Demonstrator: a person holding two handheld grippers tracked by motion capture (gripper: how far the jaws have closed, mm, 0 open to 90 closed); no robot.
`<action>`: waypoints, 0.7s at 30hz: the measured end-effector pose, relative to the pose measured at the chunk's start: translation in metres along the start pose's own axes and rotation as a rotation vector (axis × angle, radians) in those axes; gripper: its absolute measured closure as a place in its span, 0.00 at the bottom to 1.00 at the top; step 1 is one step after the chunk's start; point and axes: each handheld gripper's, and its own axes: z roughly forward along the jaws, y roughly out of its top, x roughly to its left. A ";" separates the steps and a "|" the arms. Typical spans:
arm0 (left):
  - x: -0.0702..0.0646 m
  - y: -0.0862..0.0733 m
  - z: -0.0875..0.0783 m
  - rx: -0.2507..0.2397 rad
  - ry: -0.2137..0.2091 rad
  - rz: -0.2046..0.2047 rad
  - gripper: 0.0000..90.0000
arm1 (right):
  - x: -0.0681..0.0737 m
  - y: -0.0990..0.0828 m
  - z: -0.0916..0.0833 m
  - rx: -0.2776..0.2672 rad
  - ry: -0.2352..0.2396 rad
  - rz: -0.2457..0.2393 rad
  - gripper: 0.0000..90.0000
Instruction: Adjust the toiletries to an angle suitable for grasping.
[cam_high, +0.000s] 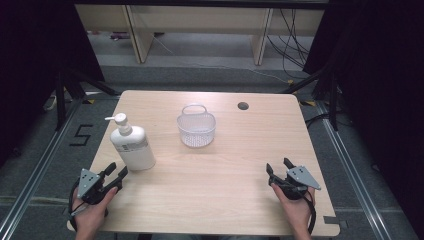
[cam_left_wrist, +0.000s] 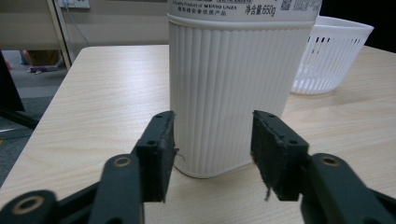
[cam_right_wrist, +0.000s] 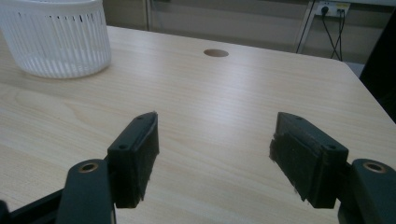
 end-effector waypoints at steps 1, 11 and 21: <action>0.000 0.001 -0.001 -0.001 0.003 0.001 0.60 | 0.002 0.000 -0.001 0.012 0.000 0.031 0.36; -0.004 0.006 -0.007 -0.009 0.005 0.013 0.79 | 0.002 0.000 -0.001 0.010 0.001 0.027 0.37; -0.016 0.025 -0.012 -0.069 0.010 0.006 0.72 | 0.000 0.000 0.000 -0.003 -0.001 -0.005 0.37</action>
